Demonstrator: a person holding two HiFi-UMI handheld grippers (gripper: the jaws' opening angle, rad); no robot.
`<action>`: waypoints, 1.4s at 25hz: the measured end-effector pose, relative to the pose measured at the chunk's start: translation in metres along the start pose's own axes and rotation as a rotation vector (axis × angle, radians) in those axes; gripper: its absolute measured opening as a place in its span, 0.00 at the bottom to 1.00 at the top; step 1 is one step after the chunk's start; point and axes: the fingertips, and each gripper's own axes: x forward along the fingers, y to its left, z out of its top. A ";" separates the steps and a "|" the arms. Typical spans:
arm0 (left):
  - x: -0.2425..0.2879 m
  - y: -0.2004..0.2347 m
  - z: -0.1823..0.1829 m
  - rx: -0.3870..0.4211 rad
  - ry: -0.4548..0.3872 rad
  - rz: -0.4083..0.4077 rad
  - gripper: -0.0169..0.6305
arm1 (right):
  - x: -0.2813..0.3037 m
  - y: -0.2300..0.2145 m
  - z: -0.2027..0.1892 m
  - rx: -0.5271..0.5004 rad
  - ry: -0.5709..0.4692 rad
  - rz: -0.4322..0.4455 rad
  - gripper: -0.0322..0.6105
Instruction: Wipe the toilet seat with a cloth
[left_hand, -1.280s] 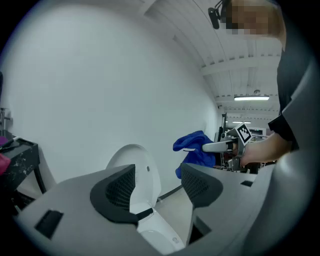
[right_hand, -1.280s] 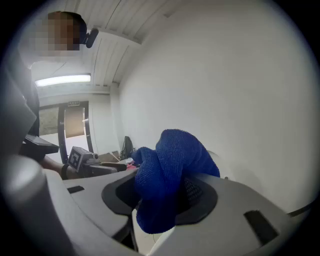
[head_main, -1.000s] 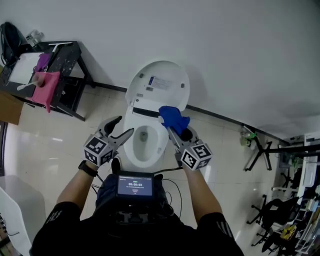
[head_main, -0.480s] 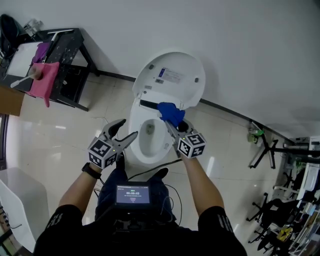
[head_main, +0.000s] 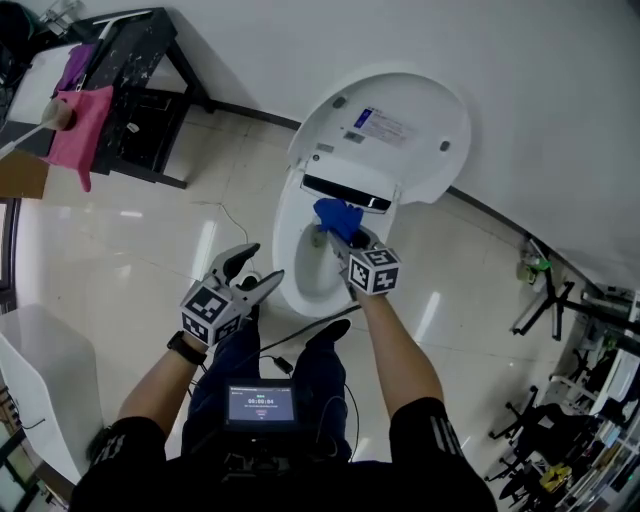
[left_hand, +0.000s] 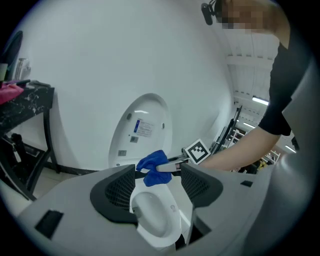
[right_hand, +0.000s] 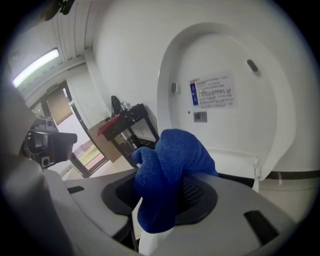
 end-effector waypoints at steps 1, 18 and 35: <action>0.003 0.005 -0.009 -0.011 0.004 0.004 0.45 | 0.013 -0.003 -0.012 0.007 0.021 0.003 0.34; 0.014 0.074 -0.105 -0.115 0.061 0.070 0.45 | 0.189 -0.048 -0.172 0.016 0.303 -0.044 0.35; 0.029 0.087 -0.125 -0.186 0.077 0.072 0.45 | 0.181 0.004 -0.265 -0.116 0.562 0.116 0.34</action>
